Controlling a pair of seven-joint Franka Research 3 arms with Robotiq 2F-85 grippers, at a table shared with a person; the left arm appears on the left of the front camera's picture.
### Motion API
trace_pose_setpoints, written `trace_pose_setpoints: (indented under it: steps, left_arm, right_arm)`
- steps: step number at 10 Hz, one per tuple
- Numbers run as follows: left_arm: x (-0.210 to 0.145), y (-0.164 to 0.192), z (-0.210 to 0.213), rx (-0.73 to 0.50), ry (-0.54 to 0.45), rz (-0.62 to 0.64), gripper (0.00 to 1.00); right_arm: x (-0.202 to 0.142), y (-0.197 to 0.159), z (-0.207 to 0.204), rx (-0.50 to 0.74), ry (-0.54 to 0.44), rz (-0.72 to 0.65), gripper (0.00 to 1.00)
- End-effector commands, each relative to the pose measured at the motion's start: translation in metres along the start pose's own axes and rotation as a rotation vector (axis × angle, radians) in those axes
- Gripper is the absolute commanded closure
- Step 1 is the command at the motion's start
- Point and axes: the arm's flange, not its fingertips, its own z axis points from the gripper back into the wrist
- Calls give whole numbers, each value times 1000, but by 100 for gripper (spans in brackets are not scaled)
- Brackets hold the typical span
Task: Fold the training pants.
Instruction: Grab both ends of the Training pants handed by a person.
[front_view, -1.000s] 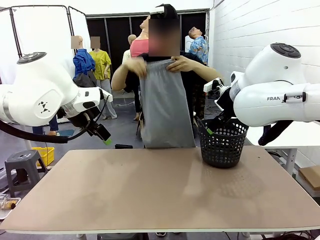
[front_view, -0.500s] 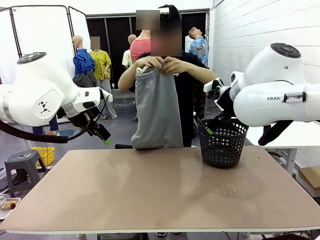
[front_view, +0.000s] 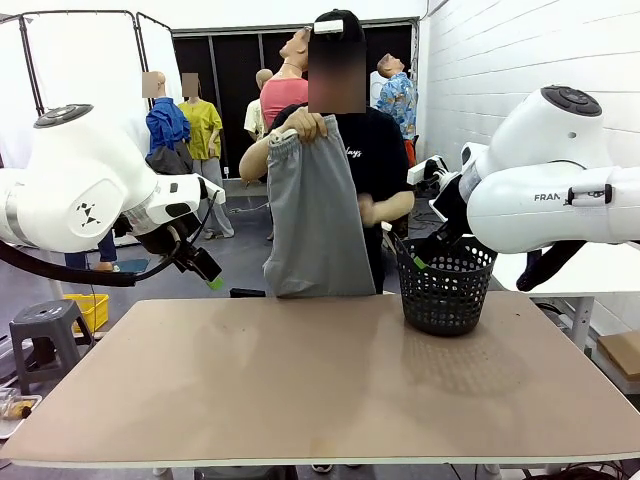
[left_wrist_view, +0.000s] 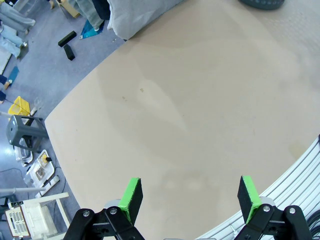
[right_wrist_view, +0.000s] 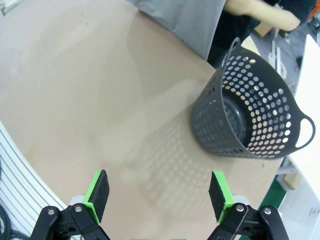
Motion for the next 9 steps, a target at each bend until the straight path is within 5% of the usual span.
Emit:
trace_pose_setpoints:
  steps: [1,9]
  left_arm:
    - [1,1,-1,-1,-1,1,0]
    - [1,1,-1,-1,-1,1,0]
  right_arm:
    - [0,0,0,8,-2,-1,0]
    - [0,0,0,8,-2,-1,0]
